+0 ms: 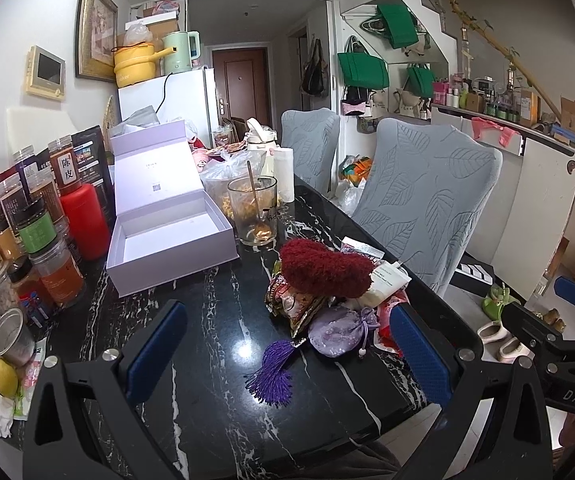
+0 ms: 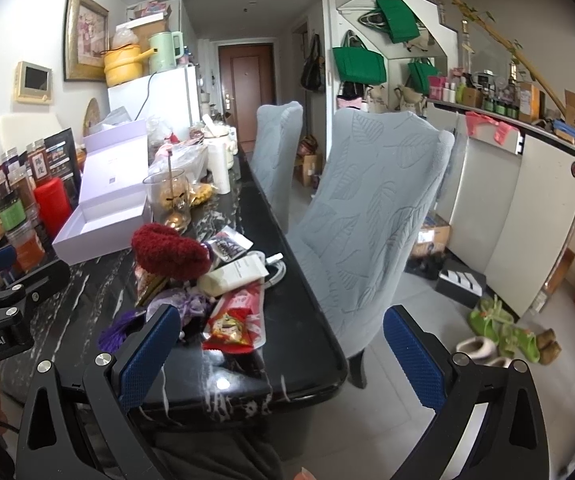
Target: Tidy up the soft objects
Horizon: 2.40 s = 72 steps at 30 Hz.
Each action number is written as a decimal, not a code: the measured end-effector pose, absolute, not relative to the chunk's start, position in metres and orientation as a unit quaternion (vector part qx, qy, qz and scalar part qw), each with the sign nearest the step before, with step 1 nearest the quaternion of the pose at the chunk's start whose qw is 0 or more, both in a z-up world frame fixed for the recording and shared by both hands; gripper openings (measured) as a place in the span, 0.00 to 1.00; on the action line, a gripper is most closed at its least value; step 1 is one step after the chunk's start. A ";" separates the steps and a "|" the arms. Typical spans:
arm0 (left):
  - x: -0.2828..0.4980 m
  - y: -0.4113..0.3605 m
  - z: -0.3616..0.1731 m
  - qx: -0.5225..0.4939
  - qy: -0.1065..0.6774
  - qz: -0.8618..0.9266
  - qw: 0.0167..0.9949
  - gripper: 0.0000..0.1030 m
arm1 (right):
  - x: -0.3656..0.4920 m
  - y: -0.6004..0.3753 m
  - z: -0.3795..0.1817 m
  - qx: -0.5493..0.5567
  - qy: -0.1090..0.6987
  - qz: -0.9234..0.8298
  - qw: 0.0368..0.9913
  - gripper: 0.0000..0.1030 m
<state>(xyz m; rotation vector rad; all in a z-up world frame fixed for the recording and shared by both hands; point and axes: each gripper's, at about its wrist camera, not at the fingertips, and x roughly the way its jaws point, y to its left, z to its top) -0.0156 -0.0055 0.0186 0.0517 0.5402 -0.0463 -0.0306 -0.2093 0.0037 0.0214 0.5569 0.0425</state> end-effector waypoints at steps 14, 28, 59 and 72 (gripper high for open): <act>-0.010 -0.011 0.018 0.024 0.276 -0.037 0.960 1.00 | -0.031 -0.212 0.003 0.019 0.280 0.023 0.959 1.00; 0.024 -0.024 0.003 0.025 0.303 -0.081 0.949 1.00 | -0.011 -0.230 -0.014 0.052 0.300 0.029 0.952 1.00; 0.136 -0.047 -0.052 0.064 0.359 -0.124 0.923 1.00 | 0.087 -0.239 -0.062 0.064 0.371 0.048 0.925 1.00; 0.150 -0.032 -0.053 0.000 0.362 -0.176 0.915 0.77 | 0.110 -0.220 -0.068 0.048 0.378 0.092 0.920 1.00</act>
